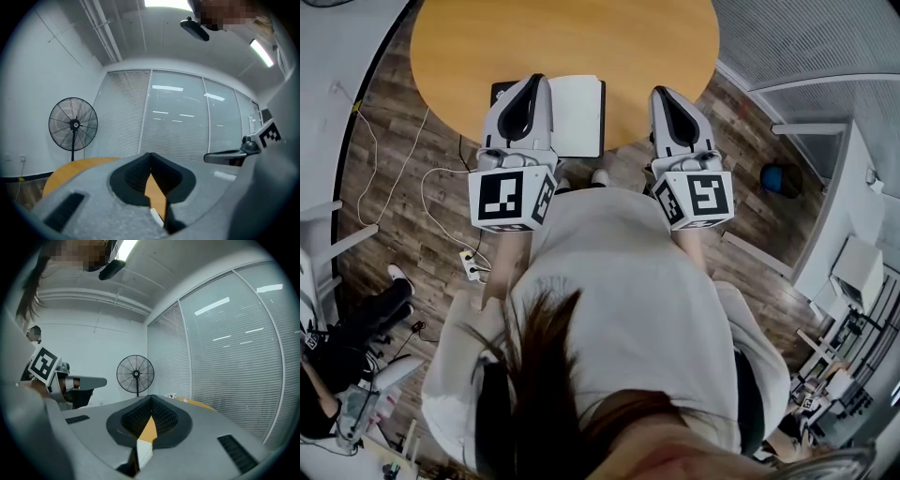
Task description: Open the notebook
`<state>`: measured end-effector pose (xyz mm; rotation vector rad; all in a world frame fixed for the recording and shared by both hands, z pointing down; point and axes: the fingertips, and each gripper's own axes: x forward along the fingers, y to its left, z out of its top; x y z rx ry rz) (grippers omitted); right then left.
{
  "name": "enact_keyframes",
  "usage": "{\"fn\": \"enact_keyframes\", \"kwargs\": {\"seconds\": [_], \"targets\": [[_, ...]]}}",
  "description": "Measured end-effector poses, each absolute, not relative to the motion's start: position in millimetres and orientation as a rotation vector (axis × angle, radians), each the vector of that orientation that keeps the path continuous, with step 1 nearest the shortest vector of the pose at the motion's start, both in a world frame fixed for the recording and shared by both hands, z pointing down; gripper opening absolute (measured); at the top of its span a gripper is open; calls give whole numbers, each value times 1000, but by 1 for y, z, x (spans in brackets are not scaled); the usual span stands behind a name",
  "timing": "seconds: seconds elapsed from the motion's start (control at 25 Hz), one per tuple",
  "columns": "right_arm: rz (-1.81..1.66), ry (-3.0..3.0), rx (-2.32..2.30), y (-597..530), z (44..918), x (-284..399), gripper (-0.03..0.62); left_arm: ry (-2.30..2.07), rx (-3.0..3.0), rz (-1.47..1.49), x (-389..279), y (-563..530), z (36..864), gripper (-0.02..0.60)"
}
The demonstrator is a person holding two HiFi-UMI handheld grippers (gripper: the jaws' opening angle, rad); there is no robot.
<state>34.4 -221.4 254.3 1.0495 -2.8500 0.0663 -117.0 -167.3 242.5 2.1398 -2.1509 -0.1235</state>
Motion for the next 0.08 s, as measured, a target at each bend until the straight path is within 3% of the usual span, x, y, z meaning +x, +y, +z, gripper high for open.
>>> {"fn": "enact_keyframes", "kwargs": {"seconds": [0.08], "targets": [[65,-2850,1049,-221,254,34,2,-2153,2139,-122,-119,-167,242,17]]}}
